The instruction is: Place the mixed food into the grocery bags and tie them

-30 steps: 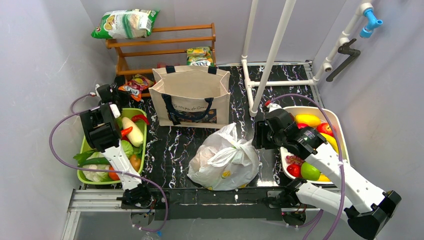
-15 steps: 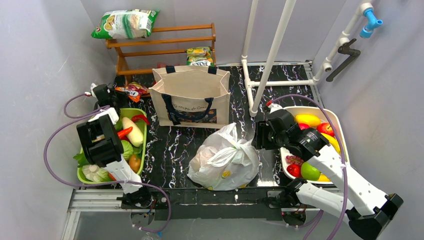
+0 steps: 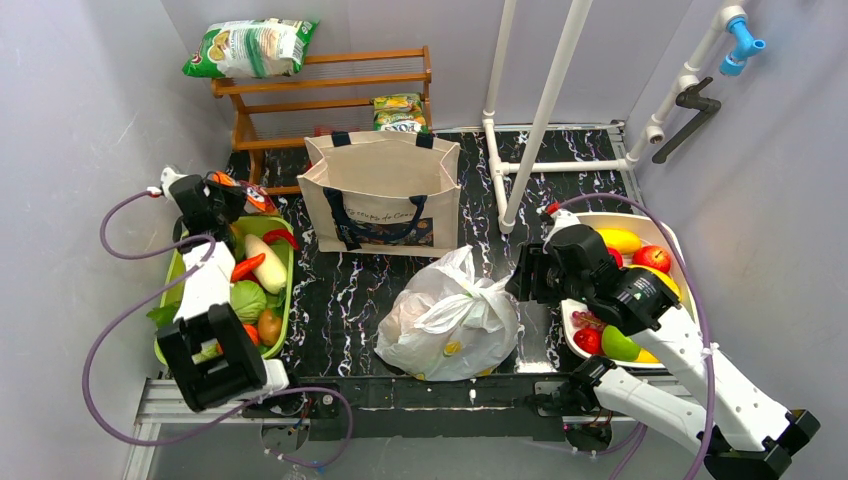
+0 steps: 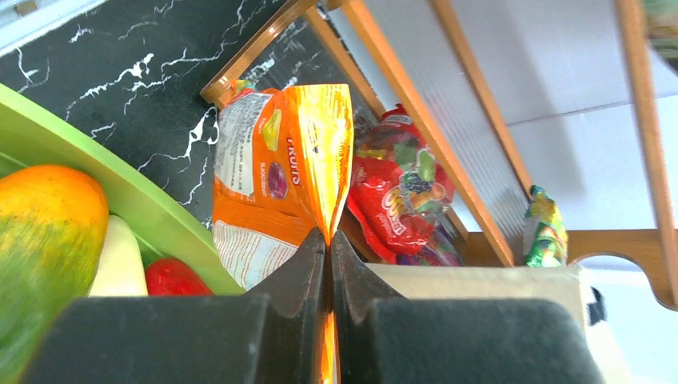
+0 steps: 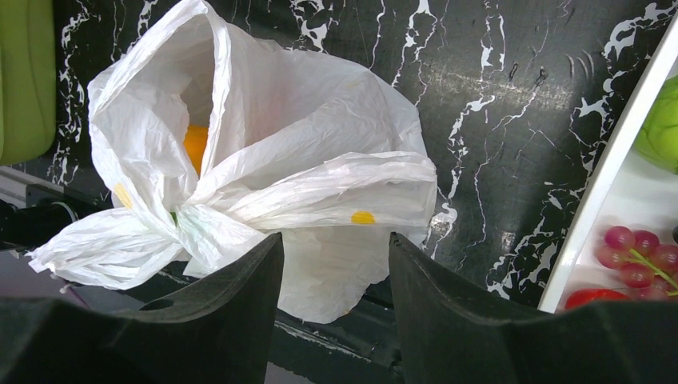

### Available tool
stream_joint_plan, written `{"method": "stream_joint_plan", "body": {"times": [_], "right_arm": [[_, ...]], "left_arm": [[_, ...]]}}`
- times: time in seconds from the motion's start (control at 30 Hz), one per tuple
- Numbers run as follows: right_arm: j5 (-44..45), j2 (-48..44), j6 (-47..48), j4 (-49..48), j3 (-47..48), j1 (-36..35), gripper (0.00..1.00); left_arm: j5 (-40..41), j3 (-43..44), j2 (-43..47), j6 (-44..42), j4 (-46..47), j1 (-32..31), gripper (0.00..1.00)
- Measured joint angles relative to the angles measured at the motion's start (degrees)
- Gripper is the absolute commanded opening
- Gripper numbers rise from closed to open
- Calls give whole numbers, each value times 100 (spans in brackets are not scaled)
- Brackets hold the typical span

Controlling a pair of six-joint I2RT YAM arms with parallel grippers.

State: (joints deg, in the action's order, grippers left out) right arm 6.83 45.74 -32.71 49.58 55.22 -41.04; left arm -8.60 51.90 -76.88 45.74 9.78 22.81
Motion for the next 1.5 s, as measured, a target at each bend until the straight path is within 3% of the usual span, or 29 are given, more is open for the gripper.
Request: {"method": "stream_joint_plan", "body": {"times": [0.4, 0.6, 0.77, 0.97, 1.5], "right_arm": [[-15, -81, -35, 107, 153, 0, 58], [-15, -81, -35, 164, 291, 0, 58], [-11, -122, -35, 203, 330, 0, 58], [4, -109, -33, 302, 407, 0, 58], [26, -118, -37, 308, 426, 4, 58]], "left_arm": [[372, 431, 1580, -52, -1952, -92, 0], [713, 570, 2092, 33, -2533, -684, 0], [804, 1637, 1991, -232, -3241, -1204, 0], [791, 2876, 1794, -527, -3467, -1661, 0], [396, 4905, 511, -1054, -3604, -3296, 0]]}}
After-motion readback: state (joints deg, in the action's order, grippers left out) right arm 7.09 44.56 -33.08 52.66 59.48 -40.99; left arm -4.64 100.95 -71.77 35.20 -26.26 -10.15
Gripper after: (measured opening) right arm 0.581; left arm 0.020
